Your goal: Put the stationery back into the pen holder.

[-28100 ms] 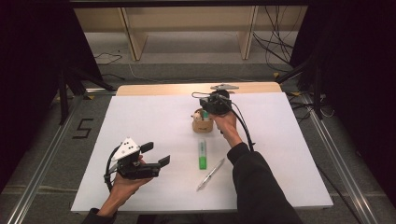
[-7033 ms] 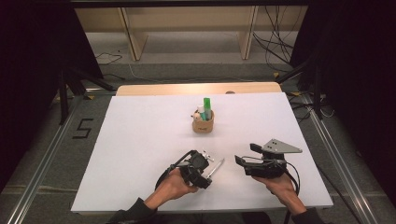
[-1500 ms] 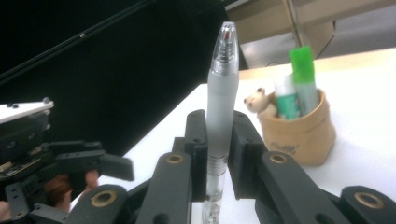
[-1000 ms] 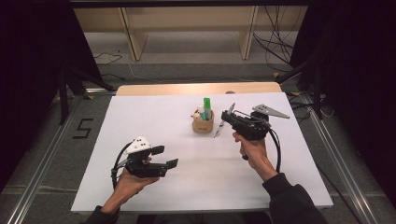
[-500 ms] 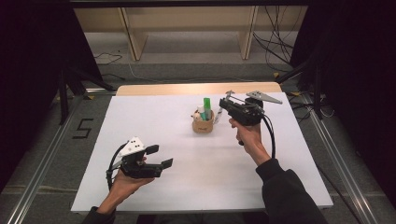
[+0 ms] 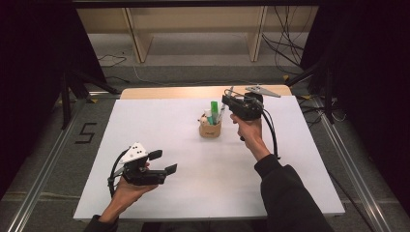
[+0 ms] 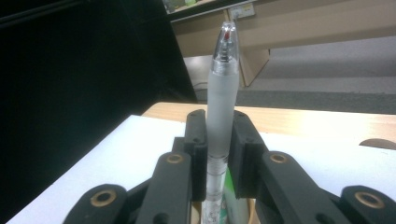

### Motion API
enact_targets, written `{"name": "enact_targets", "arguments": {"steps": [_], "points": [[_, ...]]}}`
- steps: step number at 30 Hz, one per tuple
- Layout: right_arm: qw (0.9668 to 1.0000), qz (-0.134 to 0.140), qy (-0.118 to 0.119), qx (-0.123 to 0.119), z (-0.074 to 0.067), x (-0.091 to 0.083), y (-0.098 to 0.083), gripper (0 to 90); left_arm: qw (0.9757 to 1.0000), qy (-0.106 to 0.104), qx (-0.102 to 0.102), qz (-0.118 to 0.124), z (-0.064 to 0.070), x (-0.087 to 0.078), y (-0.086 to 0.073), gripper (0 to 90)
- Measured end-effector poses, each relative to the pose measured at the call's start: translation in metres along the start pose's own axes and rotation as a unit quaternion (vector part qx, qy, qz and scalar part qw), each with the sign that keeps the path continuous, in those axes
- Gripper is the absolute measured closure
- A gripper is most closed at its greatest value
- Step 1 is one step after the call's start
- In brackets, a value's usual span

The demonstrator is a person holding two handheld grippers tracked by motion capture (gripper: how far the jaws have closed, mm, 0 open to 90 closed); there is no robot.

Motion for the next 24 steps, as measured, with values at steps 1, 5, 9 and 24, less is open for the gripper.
{"name": "enact_targets", "arguments": {"steps": [1,5,9,24], "points": [[1.0,-0.001,-0.003,0.0,0.001,0.002,0.0,79.9,1.0,0.0,0.001,0.001,0.0,0.0,0.0,20.0],[0.9999,-0.005,-0.009,0.002,0.005,0.008,-0.002,79.8,1.0,0.001,-0.001,0.003,-0.001,-0.001,0.0,19.9],[0.9997,-0.013,-0.021,0.0,0.008,0.014,-0.005,79.8,1.0,0.0,-0.004,0.002,-0.001,-0.001,-0.001,19.7],[0.9977,-0.048,-0.046,-0.008,0.017,0.035,-0.023,79.4,1.0,-0.001,0.001,0.004,0.0,-0.001,-0.001,18.4]]}}
Point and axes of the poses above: each handheld gripper's, and its own axes: x roughly forward along the jaws, y roughly out of its top, z roughly to its right, the point moved 6 cm from there along x, roughly forward along the jaws, and after that the axes turned 12 degrees about y, right-handed, at the moved point
